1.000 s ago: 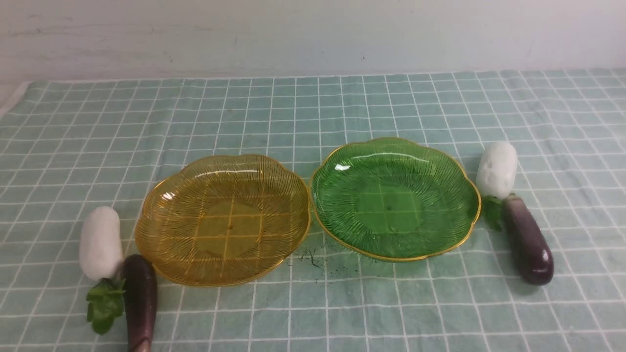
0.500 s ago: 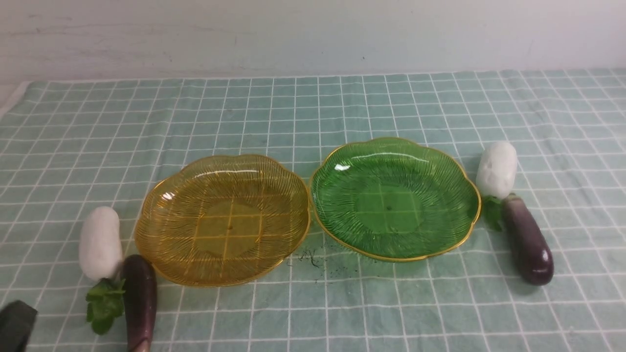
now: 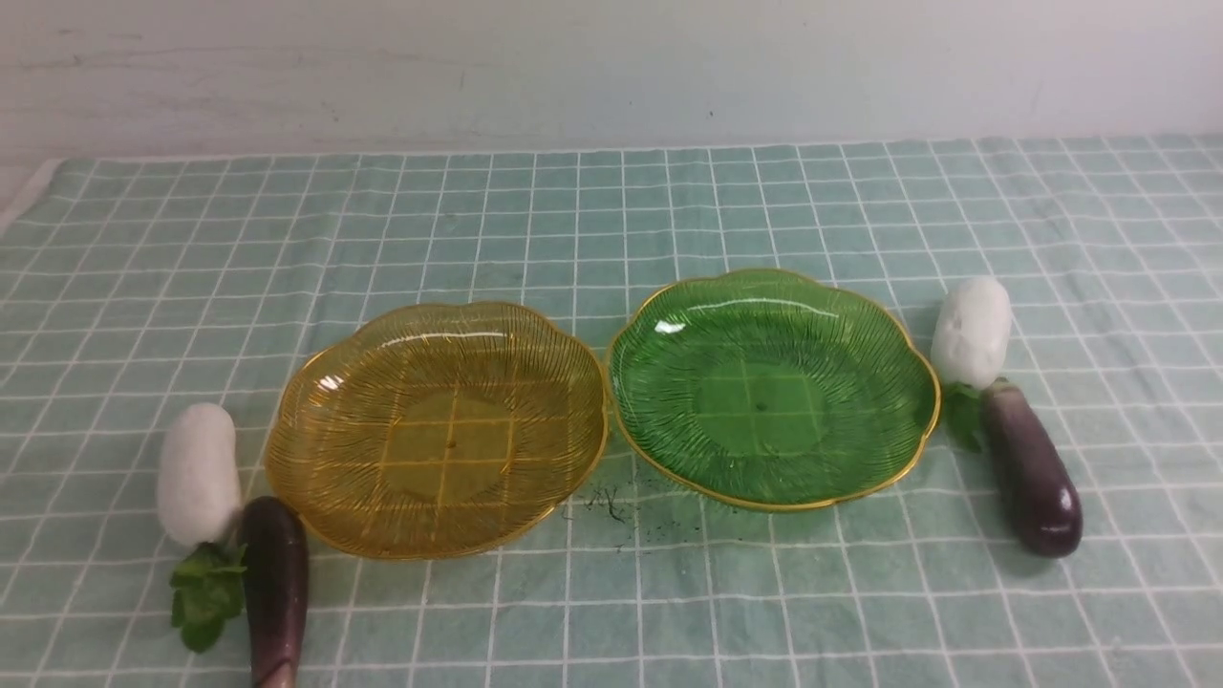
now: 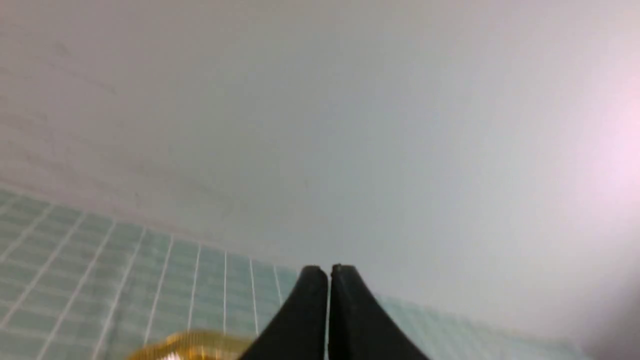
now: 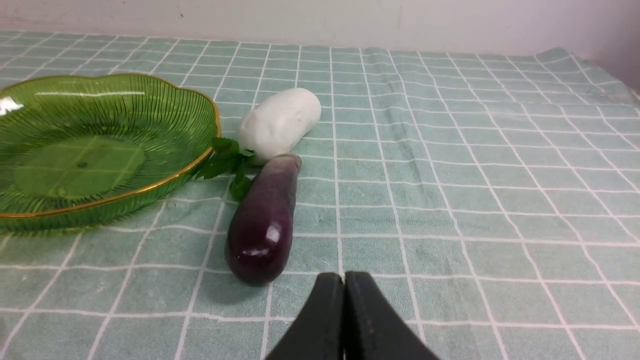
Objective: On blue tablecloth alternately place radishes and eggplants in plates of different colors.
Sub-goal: 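Pick up the eggplant and place it in the yellow plate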
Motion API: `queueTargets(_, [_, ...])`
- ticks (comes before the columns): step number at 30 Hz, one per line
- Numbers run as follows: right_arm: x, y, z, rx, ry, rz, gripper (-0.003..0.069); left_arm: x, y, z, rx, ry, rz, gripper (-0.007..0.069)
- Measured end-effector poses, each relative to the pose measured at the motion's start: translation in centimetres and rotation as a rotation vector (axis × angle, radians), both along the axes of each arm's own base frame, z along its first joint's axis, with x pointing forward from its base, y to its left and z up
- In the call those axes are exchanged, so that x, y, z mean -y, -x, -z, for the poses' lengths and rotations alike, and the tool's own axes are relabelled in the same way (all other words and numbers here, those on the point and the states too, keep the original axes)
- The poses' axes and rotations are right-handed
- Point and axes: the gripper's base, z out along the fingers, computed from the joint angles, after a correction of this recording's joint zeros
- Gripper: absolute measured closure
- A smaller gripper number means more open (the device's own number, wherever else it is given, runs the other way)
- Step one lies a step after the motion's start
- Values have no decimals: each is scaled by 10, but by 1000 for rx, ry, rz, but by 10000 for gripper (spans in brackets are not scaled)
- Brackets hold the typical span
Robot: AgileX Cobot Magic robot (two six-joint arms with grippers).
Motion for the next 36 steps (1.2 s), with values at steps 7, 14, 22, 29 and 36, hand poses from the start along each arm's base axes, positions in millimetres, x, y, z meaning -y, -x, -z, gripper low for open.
queueTargets(7, [-3, -2, -14, 188, -293, 1, 671, 16, -79, 20, -683, -218, 206, 632])
queueTargets(14, [3, -1, -29, 377, -787, 57, 671, 13, -130, 87, -1125, -335, 243, 632])
queueTargets(22, [3, 0, -34, 381, -907, 57, 671, 8, -142, 111, -1256, -362, 192, 631])
queueTargets(29, [-19, -4, -90, 118, -733, -114, 671, 6, -146, 117, -1270, -411, 204, 541])
queueTargets(36, [-37, -49, -159, -302, -446, -322, 671, 6, -162, 141, -1299, -434, 206, 190])
